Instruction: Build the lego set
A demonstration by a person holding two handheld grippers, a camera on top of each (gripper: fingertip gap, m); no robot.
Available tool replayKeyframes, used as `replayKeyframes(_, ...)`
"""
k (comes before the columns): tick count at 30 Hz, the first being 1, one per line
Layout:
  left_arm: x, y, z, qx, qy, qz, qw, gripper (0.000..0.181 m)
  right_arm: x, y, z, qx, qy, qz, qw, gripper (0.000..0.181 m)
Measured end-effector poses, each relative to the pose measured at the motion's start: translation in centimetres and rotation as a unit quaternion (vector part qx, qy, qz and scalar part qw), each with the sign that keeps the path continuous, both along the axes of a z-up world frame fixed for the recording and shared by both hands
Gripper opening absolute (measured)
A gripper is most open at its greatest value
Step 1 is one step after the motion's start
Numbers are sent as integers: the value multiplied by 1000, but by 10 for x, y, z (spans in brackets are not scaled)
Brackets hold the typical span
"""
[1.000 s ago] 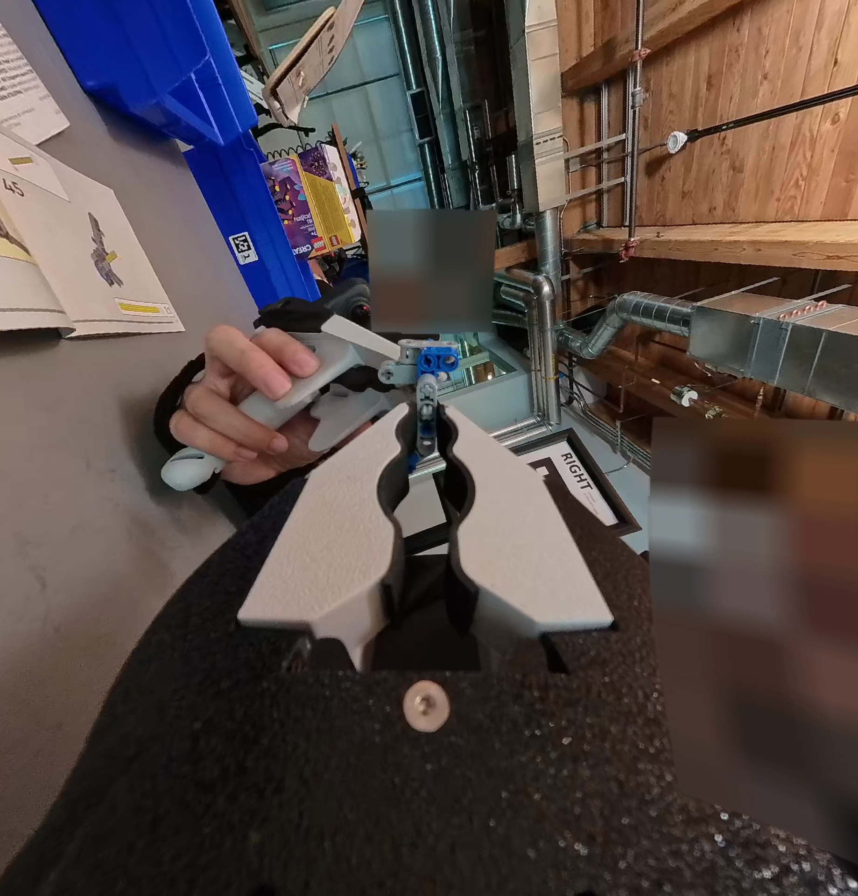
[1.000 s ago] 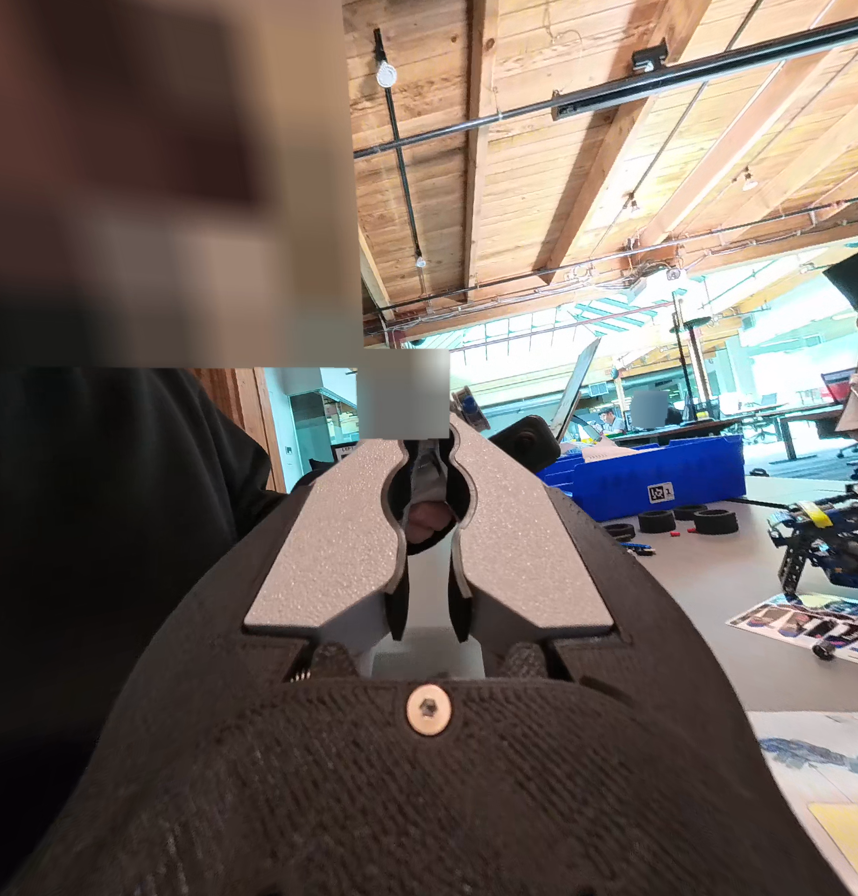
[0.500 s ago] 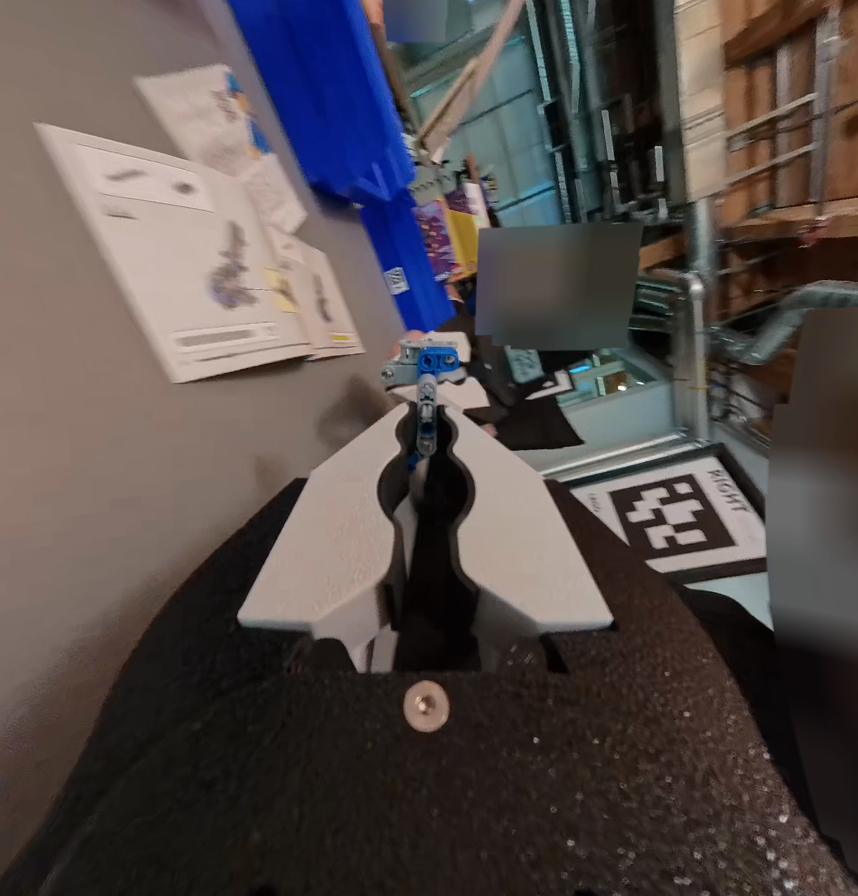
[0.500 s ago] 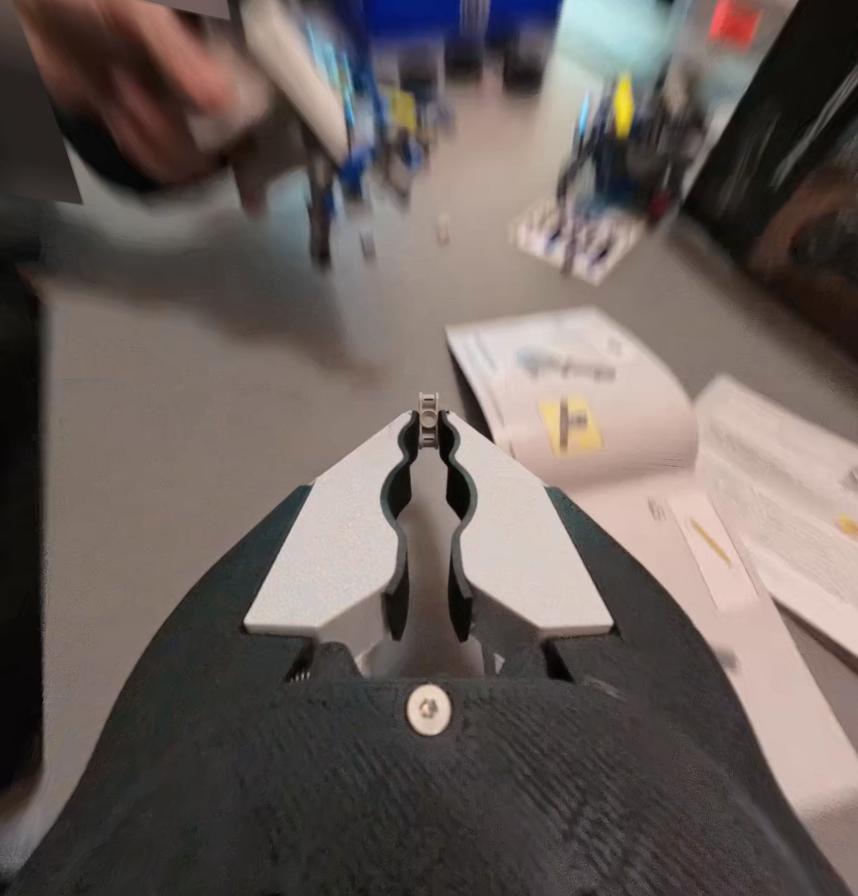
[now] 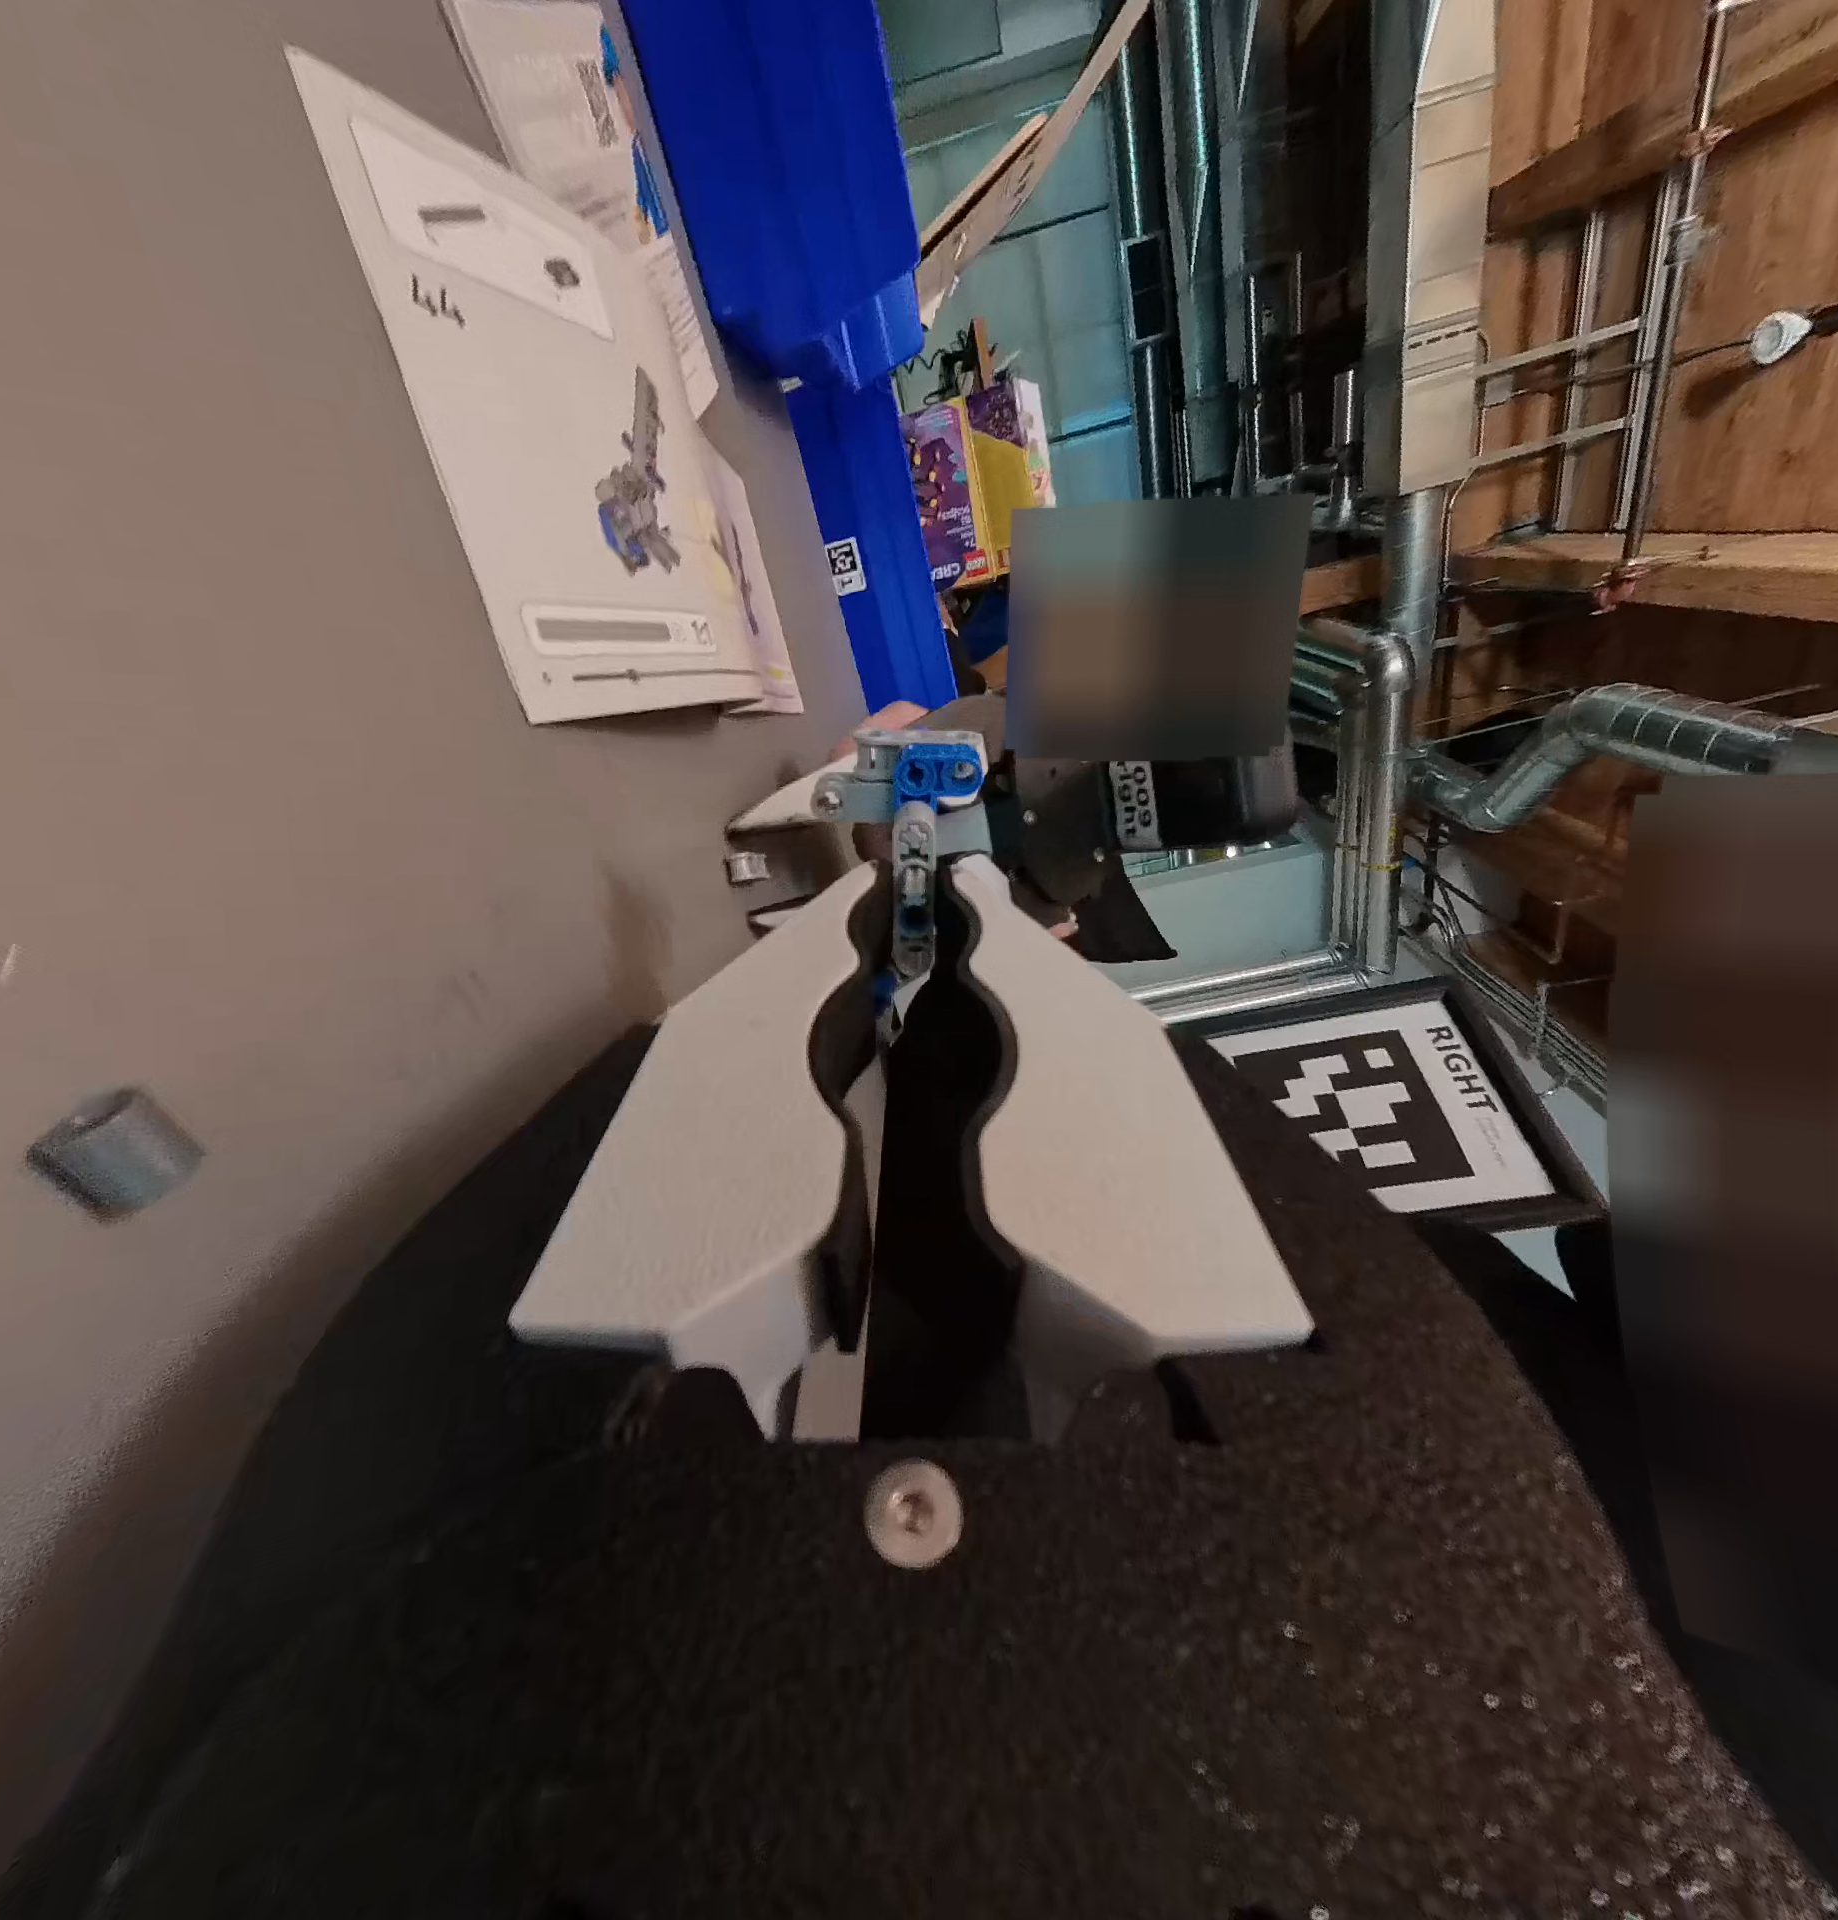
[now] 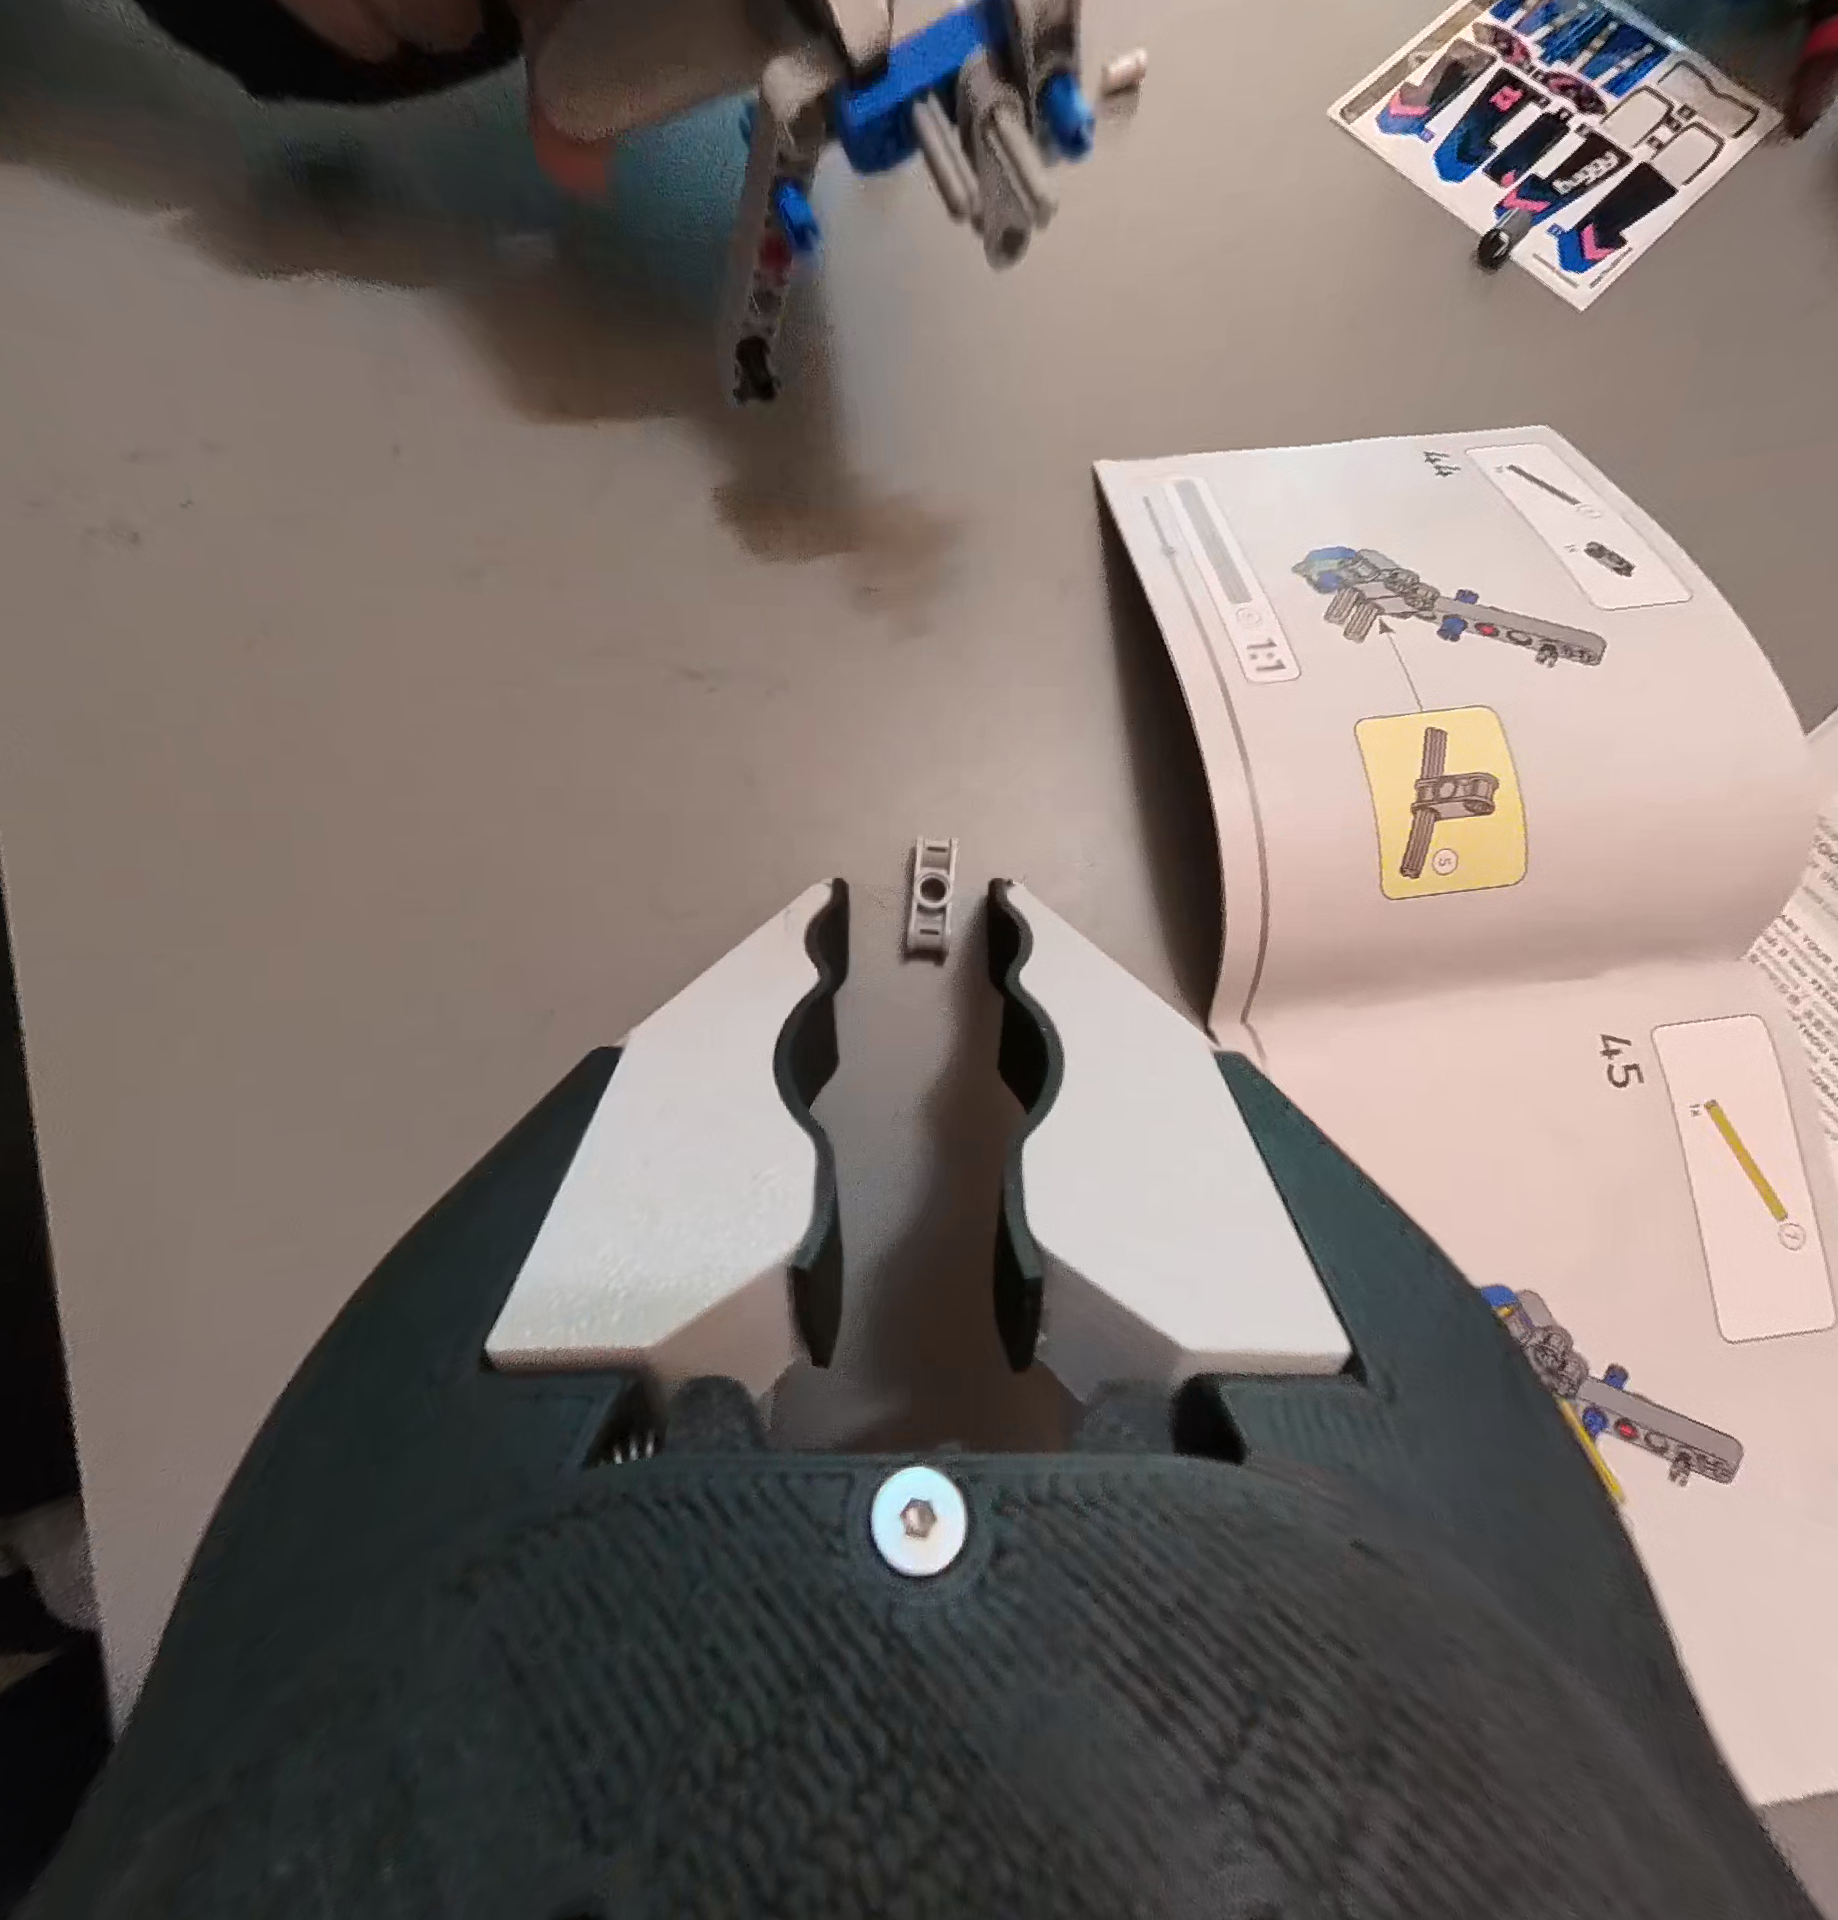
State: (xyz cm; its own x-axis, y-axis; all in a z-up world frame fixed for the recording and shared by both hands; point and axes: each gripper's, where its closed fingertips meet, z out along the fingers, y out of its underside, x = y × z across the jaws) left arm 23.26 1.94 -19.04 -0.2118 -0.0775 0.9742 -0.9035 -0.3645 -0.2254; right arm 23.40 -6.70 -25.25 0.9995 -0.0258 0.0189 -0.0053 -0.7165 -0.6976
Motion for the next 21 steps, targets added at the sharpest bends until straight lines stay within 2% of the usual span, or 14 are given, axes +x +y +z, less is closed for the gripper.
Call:
replayKeyframes(3,-2,-4,-10,-4,12,-3,1000,5,3,-2,9,21,-5,-9,1000,26)
replayKeyframes(6,0,-4,-16,-5,18,0,1000,5,2,3,16,60,36,-20,997,24)
replayKeyframes(12,1,-3,-21,16,13,5,1000,5,12,2,0,33,43,-41,998,20)
replayKeyframes(21,0,-5,-21,7,20,-13,1000,5,12,2,1,51,77,-39,995,20)
